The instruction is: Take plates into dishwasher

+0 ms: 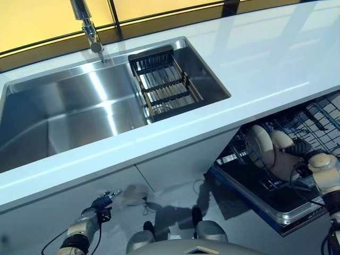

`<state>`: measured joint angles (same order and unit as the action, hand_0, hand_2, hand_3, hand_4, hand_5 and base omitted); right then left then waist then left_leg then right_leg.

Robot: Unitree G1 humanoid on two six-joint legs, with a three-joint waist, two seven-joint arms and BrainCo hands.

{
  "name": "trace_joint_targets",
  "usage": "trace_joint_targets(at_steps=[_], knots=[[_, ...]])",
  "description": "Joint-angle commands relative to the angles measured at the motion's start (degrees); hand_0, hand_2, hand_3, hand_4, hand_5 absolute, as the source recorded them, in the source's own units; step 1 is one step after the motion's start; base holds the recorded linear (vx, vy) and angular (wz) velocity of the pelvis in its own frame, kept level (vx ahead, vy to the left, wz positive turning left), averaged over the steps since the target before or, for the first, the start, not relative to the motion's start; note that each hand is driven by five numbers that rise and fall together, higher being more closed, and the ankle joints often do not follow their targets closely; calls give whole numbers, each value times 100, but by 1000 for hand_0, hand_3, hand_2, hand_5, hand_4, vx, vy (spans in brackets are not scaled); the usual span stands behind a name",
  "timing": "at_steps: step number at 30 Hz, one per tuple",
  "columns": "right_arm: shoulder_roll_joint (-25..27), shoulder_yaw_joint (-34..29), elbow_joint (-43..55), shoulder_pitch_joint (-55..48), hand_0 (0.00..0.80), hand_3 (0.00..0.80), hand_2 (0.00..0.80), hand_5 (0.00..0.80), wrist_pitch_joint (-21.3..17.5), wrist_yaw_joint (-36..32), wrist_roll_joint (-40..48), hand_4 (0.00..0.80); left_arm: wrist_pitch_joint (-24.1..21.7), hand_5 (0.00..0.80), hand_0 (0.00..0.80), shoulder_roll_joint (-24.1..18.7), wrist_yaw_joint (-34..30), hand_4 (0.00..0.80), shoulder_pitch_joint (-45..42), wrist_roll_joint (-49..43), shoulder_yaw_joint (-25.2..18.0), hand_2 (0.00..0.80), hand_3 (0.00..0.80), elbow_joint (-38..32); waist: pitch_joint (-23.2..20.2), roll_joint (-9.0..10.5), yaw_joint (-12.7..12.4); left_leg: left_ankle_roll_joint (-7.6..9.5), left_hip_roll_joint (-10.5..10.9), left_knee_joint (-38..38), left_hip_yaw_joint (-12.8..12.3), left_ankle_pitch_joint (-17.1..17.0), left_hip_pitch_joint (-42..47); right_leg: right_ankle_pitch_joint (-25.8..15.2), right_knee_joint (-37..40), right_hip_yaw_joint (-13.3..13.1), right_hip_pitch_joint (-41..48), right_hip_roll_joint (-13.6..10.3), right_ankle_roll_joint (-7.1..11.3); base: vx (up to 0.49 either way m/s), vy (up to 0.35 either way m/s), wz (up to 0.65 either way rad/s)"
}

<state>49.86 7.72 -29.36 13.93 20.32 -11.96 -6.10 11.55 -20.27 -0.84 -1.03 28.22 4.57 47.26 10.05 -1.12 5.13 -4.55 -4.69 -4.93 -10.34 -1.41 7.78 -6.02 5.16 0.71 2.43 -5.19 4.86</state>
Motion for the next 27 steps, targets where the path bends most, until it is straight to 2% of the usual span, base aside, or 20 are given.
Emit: trace_joint_targets(at_steps=[1,4,7,9,10,11,12,14,19,23,27], knots=[[-182,302,-234,705,800,800,800,800,-146,-83,-72,800,-171,0,0,-188,147,0,306,-107,175,0,0,-53,-59,223,-227,396,335,396,213,430,-81,128,-363,368,-18,-146,253,-2,9,4],[-194,286,-294,665,800,800,800,800,-122,-176,-141,800,-90,0,0,-186,-53,0,279,136,142,0,0,-77,-67,203,-239,398,351,386,225,434,-89,129,-369,371,-35,-153,252,-2,3,1],[-296,429,-429,668,800,800,800,800,-191,-111,-100,800,-316,0,0,-5,91,0,322,135,243,0,0,124,-92,238,-220,394,339,388,195,445,-84,134,-361,367,-37,-147,251,0,0,0],[-382,454,-517,635,800,800,800,800,-281,-62,-56,800,-668,0,0,30,140,0,391,-70,288,0,0,423,-100,279,-204,399,331,401,176,467,-82,165,-394,365,-38,-139,234,6,-15,0],[-414,491,-544,629,684,684,684,684,-295,9,-28,684,-792,0,0,80,144,0,412,-88,299,0,0,568,-104,298,-194,401,323,403,165,470,-79,168,-401,361,-43,-135,230,10,-36,0],[-454,532,-546,646,191,191,191,191,-258,117,2,191,-950,0,0,156,43,0,430,-153,341,0,0,717,-104,321,-183,403,319,412,159,474,-79,172,-406,353,-43,-129,234,7,-32,-1],[-484,528,-537,649,0,0,0,0,-207,110,43,0,-1004,0,0,197,88,0,435,-156,369,0,0,751,-99,337,-181,403,320,423,157,480,-80,178,-414,348,-41,-125,236,0,0,0],[-511,468,-454,671,0,0,0,0,5,82,88,0,-832,0,0,249,283,0,393,-163,416,0,0,539,-80,349,-185,388,311,428,163,470,-74,156,-396,352,-28,-126,239,0,0,0],[-493,253,-296,515,0,0,0,0,10,169,216,0,-981,0,0,328,467,0,419,-270,407,0,0,708,-114,406,-124,389,307,394,149,485,-43,175,-417,315,-36,-101,244,0,0,0],[-322,-41,-25,539,0,0,0,0,287,101,224,0,-504,0,0,245,593,0,361,-178,424,0,0,171,-128,375,-102,383,310,354,149,471,2,158,-387,286,-13,-92,252,5,37,0],[-81,-350,157,475,0,0,0,0,359,-5,191,0,-134,0,0,54,423,0,295,-136,300,0,0,-186,-184,319,-98,391,333,287,154,446,25,154,-357,258,1,-75,253,5,65,1]])
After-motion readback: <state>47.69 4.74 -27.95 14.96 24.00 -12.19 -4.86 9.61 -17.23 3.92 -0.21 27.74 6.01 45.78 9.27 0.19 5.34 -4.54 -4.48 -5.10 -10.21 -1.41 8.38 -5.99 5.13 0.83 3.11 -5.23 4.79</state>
